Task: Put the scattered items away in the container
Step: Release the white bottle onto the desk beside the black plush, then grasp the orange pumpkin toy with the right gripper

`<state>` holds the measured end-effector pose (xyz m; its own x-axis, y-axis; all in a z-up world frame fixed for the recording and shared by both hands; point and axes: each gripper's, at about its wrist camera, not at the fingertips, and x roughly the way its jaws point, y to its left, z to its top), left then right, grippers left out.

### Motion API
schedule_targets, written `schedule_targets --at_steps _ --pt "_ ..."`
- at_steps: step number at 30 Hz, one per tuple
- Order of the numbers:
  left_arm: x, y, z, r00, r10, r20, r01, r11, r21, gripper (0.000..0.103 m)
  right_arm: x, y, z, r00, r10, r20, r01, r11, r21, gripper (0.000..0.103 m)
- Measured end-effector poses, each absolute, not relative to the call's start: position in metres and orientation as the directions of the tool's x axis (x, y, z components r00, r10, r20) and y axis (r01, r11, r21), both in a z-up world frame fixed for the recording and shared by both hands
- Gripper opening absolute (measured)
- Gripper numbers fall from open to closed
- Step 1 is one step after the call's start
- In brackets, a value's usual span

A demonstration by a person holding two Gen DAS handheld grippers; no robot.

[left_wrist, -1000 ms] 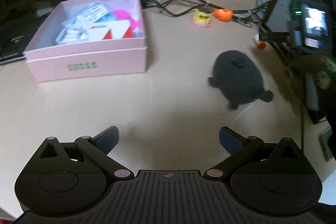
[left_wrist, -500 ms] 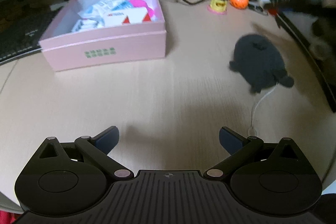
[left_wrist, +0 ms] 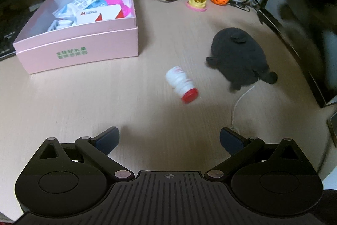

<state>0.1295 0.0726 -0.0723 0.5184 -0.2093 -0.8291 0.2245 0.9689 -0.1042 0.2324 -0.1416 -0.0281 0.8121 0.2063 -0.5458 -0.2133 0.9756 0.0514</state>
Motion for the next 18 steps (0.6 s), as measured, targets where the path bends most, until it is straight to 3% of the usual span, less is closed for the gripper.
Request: schedule_targets --at_steps 5,7,11,12,13,18 --pt "0.124 0.082 -0.069 0.532 -0.182 -0.827 0.175 0.979 -0.102 0.103 0.328 -0.184 -0.06 0.818 -0.025 -0.574 0.071 0.996 0.057 0.071" --pt "0.12 0.088 -0.066 0.538 -0.163 -0.827 0.143 0.984 -0.101 0.103 0.354 -0.19 -0.073 0.809 -0.046 -0.586 0.098 0.994 0.057 0.081" --pt "0.113 0.102 -0.064 0.54 -0.123 -0.833 0.071 0.992 -0.1 0.103 0.386 -0.187 -0.096 0.788 -0.093 -0.609 0.107 0.994 -0.014 0.082" --pt "0.112 0.105 -0.063 0.541 -0.117 -0.833 0.06 0.993 -0.1 0.103 0.39 -0.188 -0.099 0.782 -0.107 -0.614 0.115 0.993 -0.027 0.073" --pt "0.111 0.108 -0.062 0.543 -0.112 -0.832 0.049 0.994 -0.102 0.103 0.392 -0.187 -0.099 0.779 -0.112 -0.617 0.122 0.992 -0.027 0.052" --pt "0.113 0.11 -0.061 0.552 -0.131 -0.823 0.059 0.991 -0.119 0.103 0.36 -0.189 -0.082 0.808 -0.083 -0.583 0.154 0.985 0.072 0.052"
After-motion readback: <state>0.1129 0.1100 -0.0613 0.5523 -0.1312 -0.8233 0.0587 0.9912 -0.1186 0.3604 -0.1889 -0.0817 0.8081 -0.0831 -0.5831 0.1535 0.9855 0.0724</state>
